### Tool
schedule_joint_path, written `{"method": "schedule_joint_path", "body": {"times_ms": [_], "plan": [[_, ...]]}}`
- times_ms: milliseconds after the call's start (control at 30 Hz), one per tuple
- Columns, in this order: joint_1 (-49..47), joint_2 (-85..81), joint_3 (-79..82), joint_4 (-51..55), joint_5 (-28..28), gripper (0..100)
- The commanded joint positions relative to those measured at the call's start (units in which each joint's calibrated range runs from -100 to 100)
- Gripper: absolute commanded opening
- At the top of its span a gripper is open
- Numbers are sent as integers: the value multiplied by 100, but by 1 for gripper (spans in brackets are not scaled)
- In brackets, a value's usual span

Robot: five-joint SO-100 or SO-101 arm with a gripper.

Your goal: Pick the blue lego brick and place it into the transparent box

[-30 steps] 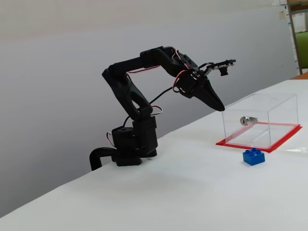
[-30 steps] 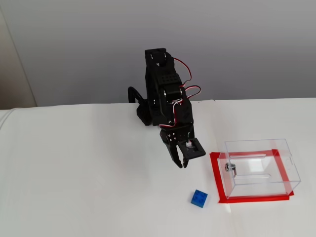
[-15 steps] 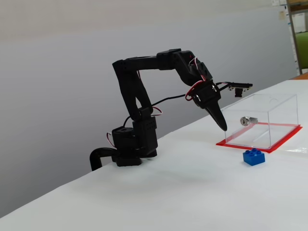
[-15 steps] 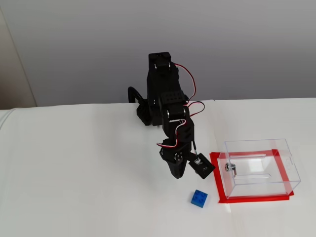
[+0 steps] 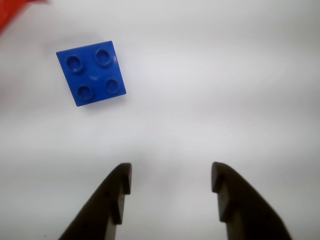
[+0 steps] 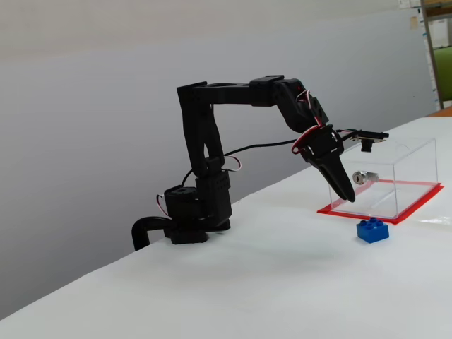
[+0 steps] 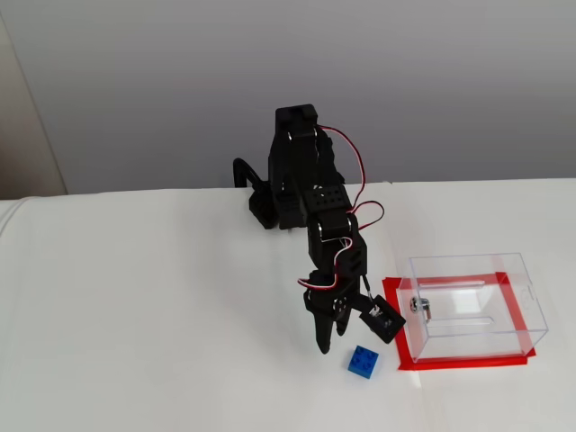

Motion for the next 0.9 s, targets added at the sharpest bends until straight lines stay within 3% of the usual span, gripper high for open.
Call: {"method": "schedule_joint_path", "body": {"times_ms": [0, 867], "plan": [[-125, 93, -500, -91, 0, 19], [-739, 1646, -1621, -91, -423, 19]]}}
